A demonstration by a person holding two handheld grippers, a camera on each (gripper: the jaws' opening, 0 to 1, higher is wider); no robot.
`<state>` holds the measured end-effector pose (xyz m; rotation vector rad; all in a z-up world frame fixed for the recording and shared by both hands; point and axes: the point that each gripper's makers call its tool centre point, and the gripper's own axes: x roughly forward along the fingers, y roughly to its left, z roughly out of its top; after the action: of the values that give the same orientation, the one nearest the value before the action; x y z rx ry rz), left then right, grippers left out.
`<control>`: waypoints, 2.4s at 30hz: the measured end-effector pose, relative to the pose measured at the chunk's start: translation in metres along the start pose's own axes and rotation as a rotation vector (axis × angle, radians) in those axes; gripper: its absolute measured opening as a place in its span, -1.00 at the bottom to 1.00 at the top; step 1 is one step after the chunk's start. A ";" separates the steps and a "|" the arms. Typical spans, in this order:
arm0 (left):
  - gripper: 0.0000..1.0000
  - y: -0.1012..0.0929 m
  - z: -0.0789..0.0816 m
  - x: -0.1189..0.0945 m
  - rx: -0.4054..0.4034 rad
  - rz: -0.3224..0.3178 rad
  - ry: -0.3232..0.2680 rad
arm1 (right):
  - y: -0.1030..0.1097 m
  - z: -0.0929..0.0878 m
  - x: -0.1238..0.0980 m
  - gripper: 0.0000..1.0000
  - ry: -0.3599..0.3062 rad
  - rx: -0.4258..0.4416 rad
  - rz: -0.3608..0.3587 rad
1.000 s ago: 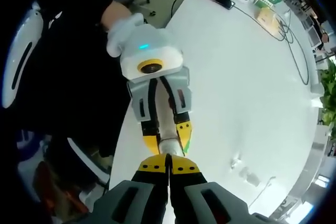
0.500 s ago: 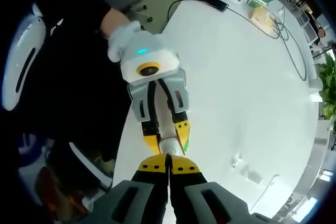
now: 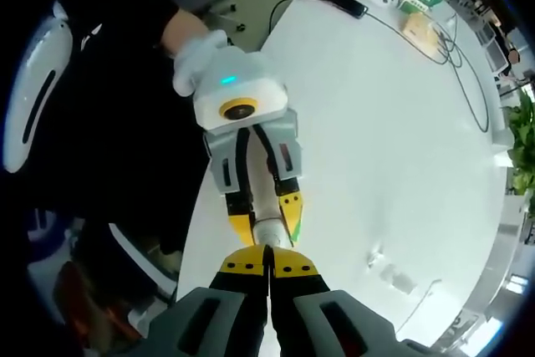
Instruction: Clamp pump bottle remove cover press pump head put on cover
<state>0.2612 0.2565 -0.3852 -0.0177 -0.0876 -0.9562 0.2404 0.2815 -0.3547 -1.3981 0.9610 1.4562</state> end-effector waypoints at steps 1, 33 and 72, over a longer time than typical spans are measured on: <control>-0.73 0.000 0.000 0.000 0.000 0.000 0.000 | 0.000 0.000 0.000 -1.00 0.000 -0.001 -0.001; -0.73 0.002 -0.001 0.000 -0.008 -0.001 0.002 | 0.000 0.000 0.000 -1.00 -0.008 -0.003 -0.008; -0.73 0.001 0.000 0.000 -0.006 0.002 0.001 | 0.001 0.000 0.001 -1.00 0.006 -0.035 -0.022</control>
<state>0.2620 0.2575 -0.3856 -0.0227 -0.0843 -0.9545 0.2389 0.2815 -0.3561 -1.4350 0.9244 1.4597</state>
